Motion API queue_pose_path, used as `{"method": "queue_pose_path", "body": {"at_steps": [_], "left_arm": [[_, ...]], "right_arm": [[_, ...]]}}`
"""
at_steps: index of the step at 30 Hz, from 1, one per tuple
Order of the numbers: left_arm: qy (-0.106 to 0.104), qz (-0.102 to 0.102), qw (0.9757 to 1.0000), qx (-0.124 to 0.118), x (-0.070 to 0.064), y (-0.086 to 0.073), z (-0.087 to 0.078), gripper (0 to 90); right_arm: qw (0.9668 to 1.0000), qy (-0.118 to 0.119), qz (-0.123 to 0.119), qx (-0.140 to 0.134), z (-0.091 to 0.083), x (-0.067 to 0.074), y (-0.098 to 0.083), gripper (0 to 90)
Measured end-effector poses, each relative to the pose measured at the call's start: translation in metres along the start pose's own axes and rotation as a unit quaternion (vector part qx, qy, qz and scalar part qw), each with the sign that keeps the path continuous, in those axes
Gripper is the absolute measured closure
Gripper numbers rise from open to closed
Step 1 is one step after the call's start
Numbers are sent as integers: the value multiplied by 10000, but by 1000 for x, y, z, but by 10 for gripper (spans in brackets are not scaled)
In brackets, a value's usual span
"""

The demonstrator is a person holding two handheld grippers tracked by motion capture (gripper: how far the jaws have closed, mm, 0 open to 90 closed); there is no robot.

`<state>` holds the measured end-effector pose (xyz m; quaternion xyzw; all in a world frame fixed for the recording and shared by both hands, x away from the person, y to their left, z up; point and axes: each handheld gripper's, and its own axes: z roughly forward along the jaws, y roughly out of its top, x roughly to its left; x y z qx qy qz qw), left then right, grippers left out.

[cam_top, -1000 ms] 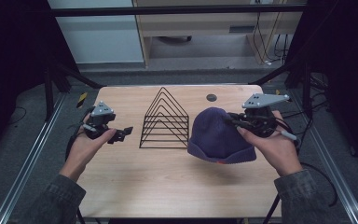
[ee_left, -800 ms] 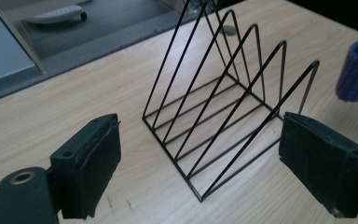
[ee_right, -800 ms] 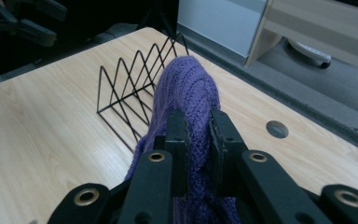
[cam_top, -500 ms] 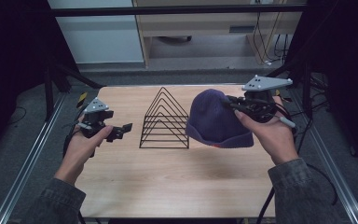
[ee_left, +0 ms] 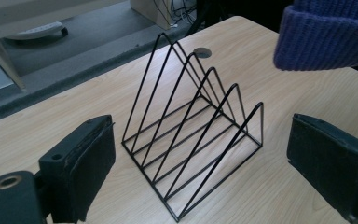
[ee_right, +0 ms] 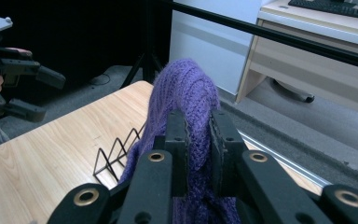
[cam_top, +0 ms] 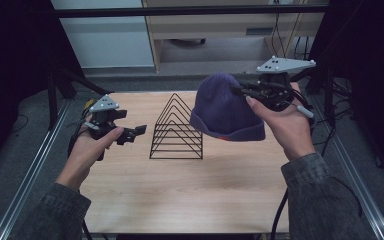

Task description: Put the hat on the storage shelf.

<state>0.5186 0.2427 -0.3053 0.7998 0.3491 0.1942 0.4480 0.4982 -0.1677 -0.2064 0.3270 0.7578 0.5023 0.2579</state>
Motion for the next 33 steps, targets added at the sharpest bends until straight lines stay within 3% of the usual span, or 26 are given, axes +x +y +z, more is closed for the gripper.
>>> {"method": "queue_pose_path", "body": {"at_steps": [5,8,12,23,33], "left_arm": [[-101,105,9999,-17,-3,3,2,71],[10,254,9996,-130,-5,5,0,77],[-28,266,9994,-204,-8,10,-2,77],[-346,382,9986,-113,-8,18,16,63],[-586,405,9974,-112,-19,13,23,44]], "right_arm": [[10000,19,-64,-10,8,5,11,795],[9999,57,-115,-31,14,10,17,795],[9998,121,-130,-79,19,15,24,795],[9985,415,-216,-283,40,35,50,793],[9968,666,-283,-341,53,55,53,791]]}}
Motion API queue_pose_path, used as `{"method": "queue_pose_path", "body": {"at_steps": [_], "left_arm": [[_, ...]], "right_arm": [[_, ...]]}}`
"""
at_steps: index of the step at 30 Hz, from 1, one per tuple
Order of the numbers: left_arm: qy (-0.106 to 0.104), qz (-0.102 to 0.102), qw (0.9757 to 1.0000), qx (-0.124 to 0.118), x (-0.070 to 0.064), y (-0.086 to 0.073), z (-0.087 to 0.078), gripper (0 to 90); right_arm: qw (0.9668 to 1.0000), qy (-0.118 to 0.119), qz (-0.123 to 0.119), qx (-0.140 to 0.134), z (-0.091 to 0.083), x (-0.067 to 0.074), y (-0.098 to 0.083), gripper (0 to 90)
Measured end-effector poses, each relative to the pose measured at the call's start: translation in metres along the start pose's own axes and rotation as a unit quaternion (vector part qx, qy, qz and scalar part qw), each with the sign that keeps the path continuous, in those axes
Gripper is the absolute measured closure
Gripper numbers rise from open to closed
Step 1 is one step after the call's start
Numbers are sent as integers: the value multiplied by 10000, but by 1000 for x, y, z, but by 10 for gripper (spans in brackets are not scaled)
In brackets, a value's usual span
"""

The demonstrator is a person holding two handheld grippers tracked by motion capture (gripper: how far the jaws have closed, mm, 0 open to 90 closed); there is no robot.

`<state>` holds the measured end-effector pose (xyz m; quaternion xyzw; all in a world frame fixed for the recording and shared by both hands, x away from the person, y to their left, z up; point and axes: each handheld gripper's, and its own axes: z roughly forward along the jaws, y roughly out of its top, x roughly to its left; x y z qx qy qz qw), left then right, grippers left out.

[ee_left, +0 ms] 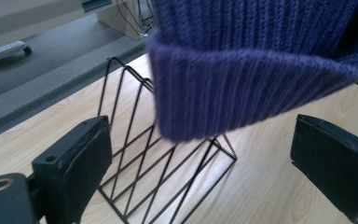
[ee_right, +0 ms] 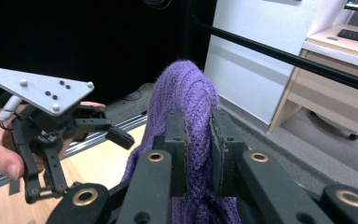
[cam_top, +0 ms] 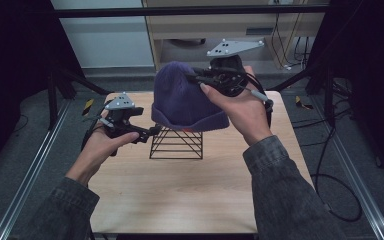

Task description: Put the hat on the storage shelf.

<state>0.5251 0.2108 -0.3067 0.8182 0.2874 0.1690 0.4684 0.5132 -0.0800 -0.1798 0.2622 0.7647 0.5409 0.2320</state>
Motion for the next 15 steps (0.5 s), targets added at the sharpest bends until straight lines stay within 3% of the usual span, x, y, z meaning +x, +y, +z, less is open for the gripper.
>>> {"method": "queue_pose_path", "body": {"at_steps": [7,9,15], "left_arm": [[-108,-66,9999,-7,0,-7,5,35],[-251,-99,9996,40,2,-8,8,35],[-419,-23,9991,76,5,-9,20,82]], "right_arm": [[9999,144,-56,-10,3,14,0,791],[9998,184,-76,15,5,15,0,791],[9995,308,-33,80,16,14,-3,791]]}}
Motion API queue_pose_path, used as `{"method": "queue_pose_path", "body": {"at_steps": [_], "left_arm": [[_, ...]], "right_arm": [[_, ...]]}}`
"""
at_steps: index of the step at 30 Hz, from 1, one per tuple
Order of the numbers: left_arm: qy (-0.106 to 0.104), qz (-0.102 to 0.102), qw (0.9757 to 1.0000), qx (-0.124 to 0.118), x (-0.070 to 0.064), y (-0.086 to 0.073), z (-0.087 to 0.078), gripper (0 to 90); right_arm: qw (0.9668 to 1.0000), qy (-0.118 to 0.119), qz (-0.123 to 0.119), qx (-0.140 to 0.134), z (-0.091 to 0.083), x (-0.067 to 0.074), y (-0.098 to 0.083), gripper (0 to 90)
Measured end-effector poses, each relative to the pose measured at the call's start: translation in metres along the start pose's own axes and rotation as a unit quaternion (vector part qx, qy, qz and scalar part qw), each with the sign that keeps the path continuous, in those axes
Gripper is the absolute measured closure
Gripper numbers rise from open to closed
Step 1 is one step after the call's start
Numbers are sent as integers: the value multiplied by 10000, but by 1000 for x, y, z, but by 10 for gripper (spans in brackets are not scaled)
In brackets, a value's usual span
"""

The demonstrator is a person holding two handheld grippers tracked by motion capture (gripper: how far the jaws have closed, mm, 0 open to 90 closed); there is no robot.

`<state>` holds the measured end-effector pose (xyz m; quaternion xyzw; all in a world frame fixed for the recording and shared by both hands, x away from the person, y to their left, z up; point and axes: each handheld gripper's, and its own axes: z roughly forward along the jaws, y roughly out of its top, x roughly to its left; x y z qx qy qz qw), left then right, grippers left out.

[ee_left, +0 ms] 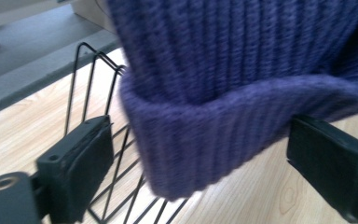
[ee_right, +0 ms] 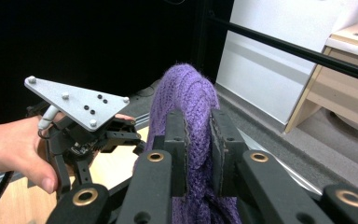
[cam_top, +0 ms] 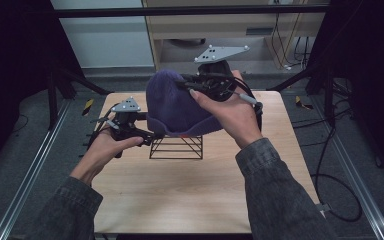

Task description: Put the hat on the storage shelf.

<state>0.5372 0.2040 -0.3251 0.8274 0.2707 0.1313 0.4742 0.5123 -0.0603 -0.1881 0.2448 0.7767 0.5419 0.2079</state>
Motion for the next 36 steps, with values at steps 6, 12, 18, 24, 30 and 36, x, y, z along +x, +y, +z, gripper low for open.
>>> {"method": "queue_pose_path", "body": {"at_steps": [6,12,18,24,30,36], "left_arm": [[-59,37,10000,-26,-4,4,5,199],[47,138,9999,-55,-5,11,0,465],[324,60,9994,-82,-5,20,-6,629],[619,-29,9980,-95,0,27,-16,662],[750,-110,9971,-2,9,31,-18,663],[833,-202,9963,-9,19,34,-17,671]], "right_arm": [[10000,48,-19,4,1,0,1,791],[10000,-3,4,-15,-1,-5,1,791],[9999,-108,-27,-18,-2,-12,1,790],[9995,-311,80,64,-1,-28,-4,787],[9987,-404,265,131,8,-45,-15,785],[9984,-432,325,185,20,-56,-19,784]]}}
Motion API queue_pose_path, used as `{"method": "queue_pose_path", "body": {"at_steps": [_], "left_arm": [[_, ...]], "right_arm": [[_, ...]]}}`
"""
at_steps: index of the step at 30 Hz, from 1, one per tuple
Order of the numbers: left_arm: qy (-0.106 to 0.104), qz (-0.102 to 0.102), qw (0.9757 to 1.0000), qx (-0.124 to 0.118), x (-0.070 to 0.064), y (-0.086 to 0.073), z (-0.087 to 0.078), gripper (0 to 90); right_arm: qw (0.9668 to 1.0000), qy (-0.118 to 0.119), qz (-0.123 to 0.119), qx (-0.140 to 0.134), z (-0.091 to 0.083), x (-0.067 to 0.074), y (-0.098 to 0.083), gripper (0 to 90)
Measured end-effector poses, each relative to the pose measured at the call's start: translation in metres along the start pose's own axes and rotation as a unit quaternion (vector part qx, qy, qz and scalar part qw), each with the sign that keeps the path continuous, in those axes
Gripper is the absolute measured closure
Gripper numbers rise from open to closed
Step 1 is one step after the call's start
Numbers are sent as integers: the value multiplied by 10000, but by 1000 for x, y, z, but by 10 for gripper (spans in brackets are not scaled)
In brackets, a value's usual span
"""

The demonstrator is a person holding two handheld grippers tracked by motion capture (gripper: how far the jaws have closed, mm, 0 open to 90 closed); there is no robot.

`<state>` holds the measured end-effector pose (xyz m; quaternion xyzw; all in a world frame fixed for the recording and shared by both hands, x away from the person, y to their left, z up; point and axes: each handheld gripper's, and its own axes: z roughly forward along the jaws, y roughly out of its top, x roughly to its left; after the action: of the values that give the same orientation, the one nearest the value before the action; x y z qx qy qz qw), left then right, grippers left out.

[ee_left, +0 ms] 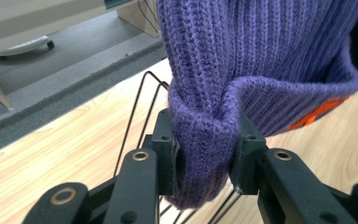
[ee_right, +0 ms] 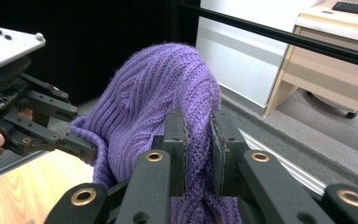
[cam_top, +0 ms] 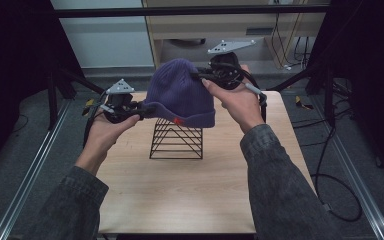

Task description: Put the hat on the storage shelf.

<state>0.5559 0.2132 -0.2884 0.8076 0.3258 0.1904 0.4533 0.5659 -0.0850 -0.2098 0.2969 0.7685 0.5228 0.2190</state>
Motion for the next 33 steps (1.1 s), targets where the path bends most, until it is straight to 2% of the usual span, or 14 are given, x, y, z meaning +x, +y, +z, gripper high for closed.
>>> {"method": "queue_pose_path", "body": {"at_steps": [5,9,18,23,33], "left_arm": [[92,20,9999,101,2,-4,7,665],[173,-58,9997,186,7,-12,12,663],[165,-155,9993,284,10,-28,19,658],[227,109,9985,494,6,-30,22,657],[211,54,9980,589,5,-50,30,656]], "right_arm": [[10000,-56,2,75,12,-5,-3,782],[9998,-51,4,200,22,-4,-11,781],[9989,-64,-129,437,34,1,-20,777],[9981,-64,-242,563,38,2,-24,775],[9968,-30,-362,719,37,9,-38,773]]}}
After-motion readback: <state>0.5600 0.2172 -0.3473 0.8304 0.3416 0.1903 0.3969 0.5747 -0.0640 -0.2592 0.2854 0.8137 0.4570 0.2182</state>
